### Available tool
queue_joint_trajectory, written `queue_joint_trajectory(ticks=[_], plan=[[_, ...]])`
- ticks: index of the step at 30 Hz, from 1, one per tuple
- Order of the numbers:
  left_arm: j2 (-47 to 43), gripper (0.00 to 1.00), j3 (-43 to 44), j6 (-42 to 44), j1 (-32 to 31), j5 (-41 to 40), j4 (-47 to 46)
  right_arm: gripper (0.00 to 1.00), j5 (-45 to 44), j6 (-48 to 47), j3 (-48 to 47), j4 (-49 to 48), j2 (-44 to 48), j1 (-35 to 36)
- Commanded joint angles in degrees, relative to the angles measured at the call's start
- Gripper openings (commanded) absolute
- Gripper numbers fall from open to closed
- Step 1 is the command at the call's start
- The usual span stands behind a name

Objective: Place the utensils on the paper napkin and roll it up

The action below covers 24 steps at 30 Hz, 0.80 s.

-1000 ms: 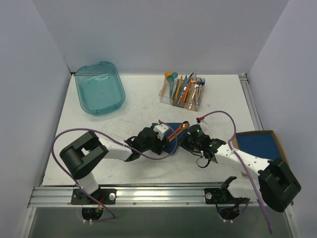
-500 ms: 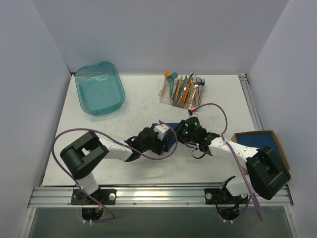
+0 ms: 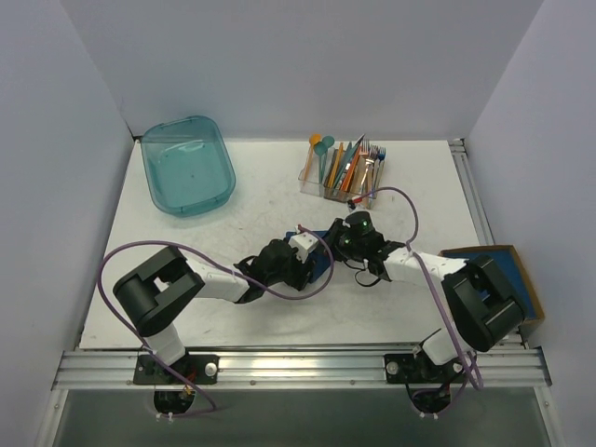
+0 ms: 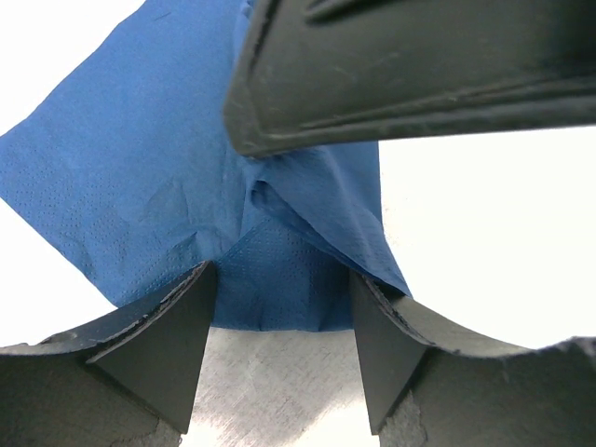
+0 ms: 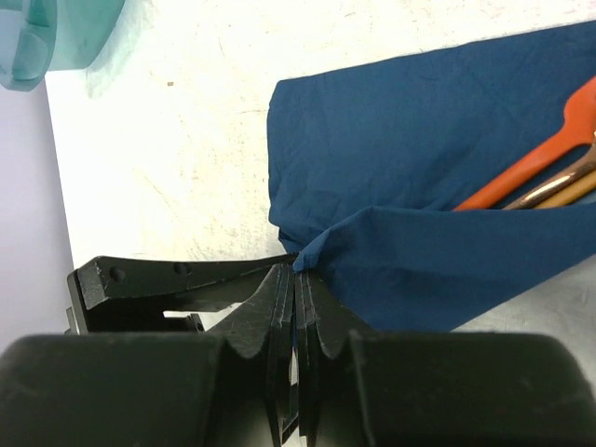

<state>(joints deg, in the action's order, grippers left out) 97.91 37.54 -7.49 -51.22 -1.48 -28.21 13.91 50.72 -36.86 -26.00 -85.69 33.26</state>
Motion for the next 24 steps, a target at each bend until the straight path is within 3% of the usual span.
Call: queue_joint_trajectory(ticks=[1, 24], plan=[[1.23, 0.67, -1.41, -2.62, -0.28, 3.23, 2.98, 0.00, 1.99, -1.41, -2.34, -3.97, -1.32, -0.82], [0.44, 0.68, -2.21, -4.29, -0.37, 3.15, 4.56, 0.00, 8.50, -2.38, -2.43, -17.33, -13.62, -1.35]])
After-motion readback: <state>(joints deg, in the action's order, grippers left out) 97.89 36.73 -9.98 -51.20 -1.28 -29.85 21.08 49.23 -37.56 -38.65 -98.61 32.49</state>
